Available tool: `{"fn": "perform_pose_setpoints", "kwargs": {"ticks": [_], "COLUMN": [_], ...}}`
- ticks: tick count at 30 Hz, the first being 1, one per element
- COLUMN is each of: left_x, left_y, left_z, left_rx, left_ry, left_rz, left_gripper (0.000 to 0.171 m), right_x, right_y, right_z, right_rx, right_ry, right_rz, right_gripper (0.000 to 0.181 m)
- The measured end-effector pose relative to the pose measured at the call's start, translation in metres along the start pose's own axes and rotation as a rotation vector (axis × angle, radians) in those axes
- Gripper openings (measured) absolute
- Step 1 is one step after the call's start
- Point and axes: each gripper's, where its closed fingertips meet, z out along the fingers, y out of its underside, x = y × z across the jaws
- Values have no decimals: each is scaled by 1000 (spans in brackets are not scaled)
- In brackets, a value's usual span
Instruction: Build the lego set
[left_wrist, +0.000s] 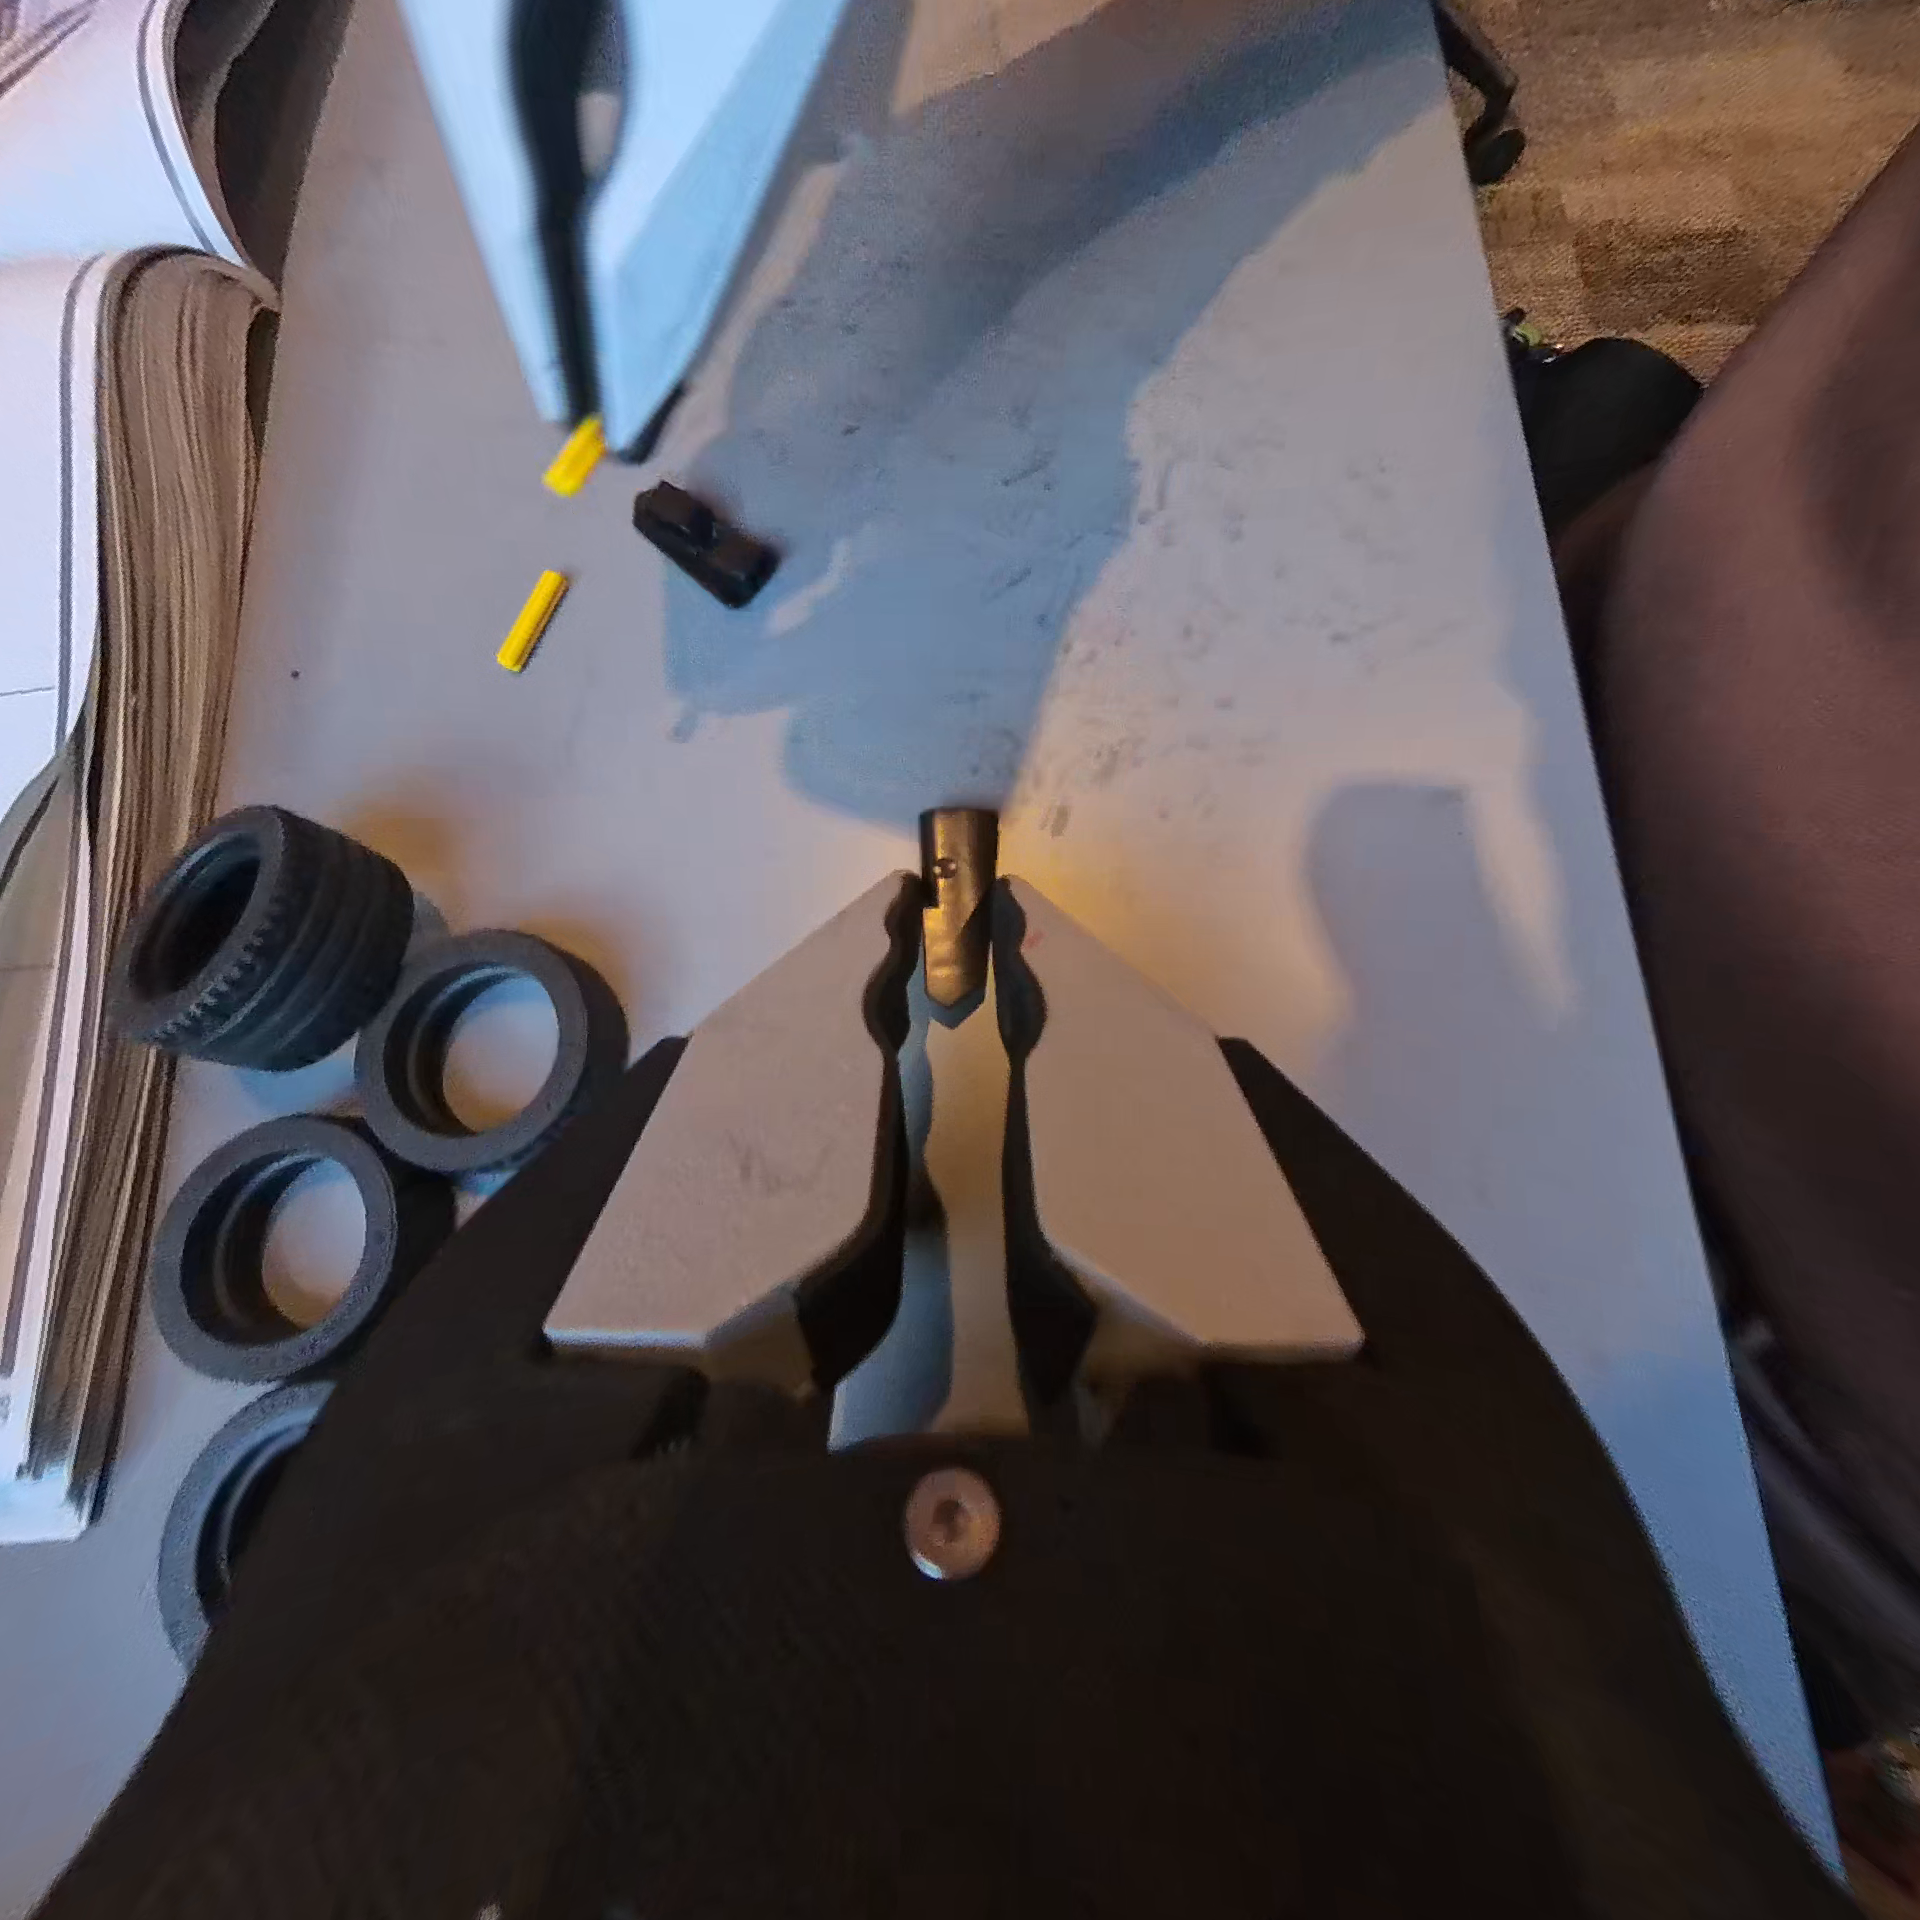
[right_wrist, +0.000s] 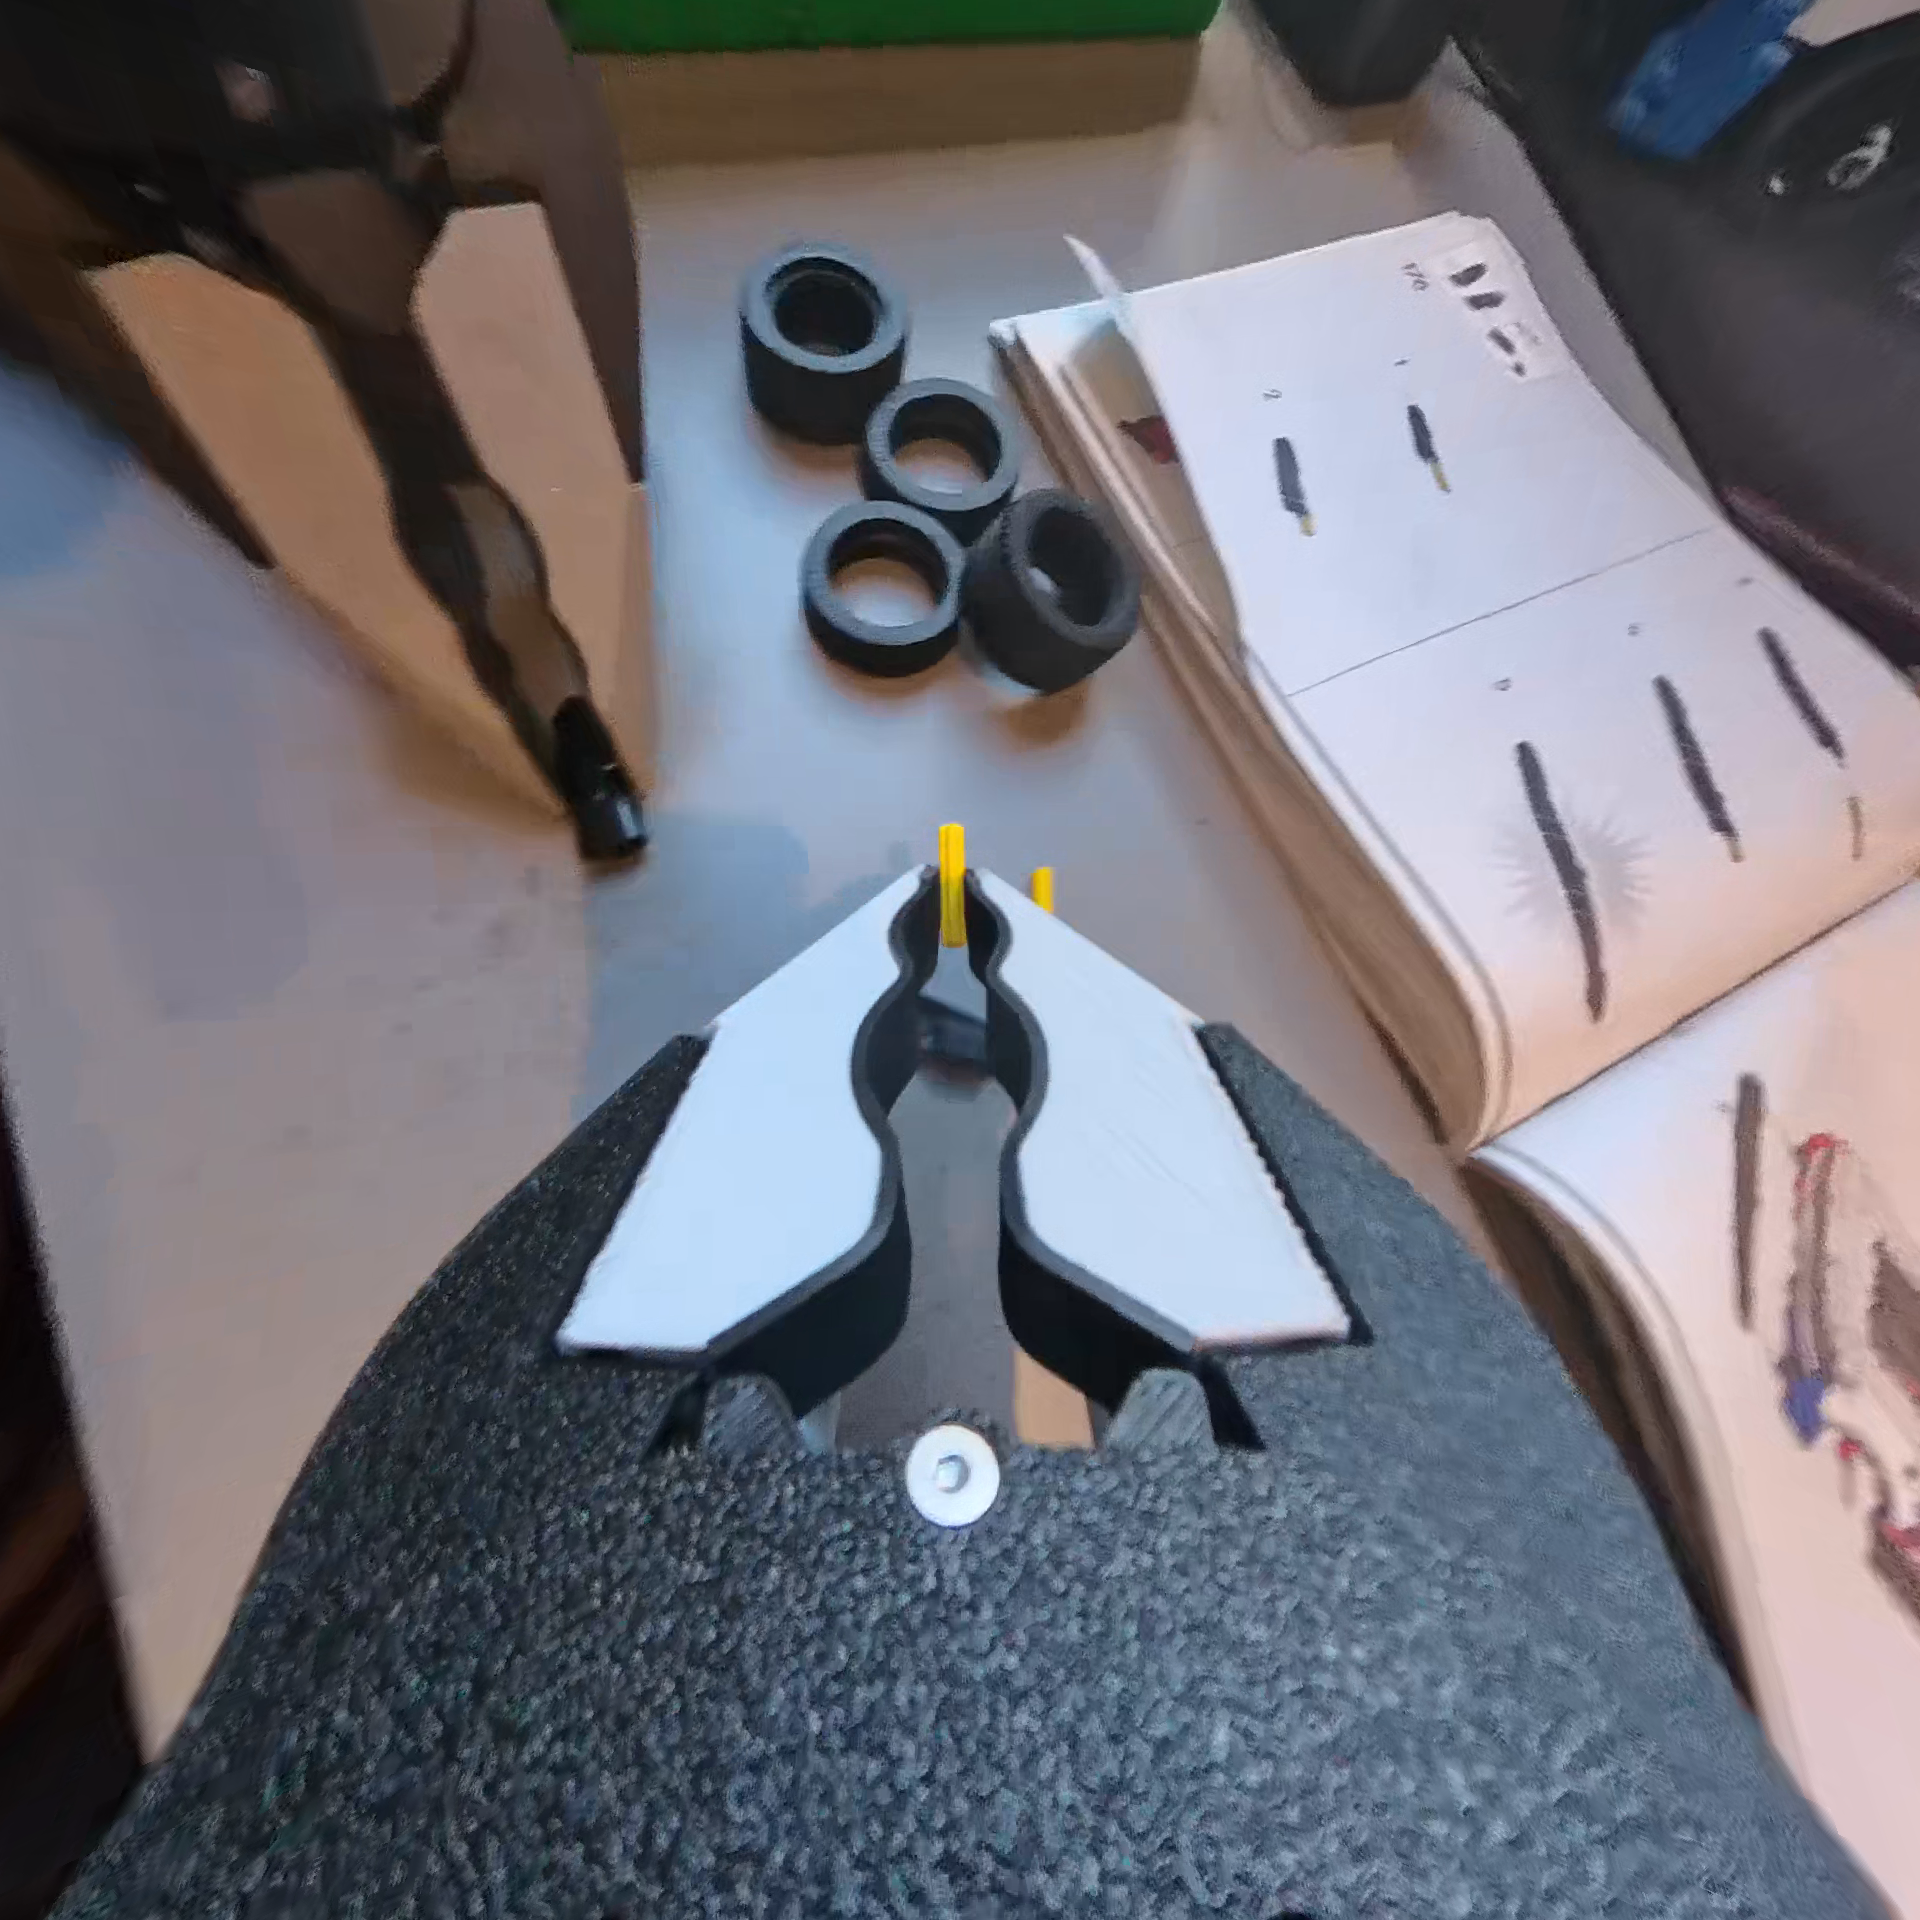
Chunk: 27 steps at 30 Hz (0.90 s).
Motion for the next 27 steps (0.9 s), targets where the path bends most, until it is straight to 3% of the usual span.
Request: {"fn": "perform_pose_setpoints", "kwargs": {"ticks": [4,8,12,15,18,27], "left_x": [-3,-9,-14,-17,-18,-25], "left_y": [-4,-10,-20,-24,-26,-18], "left_z": [5,11,22,26,28,19], "left_rx": [1,0,-1,-1,1,-12], "left_ry": [-14,-60,-94,-101,-82,-127], "left_rz": [-10,12,47,60,59,109], "left_gripper": [10,10,10,10,10,10], "right_x": [4,0,7,12,5,-25], "right_y": [14,19,13,27,44,37], "right_z": [29,37,14,-4,-3,16], "right_rx": [-94,-102,-19,8,-16,-8], "right_ry": [-27,-39,-32,-87,-177,-329], "right_rz": [-39,-61,-12,107,205,191], "right_gripper": [12,22,26,30,36,19]}}
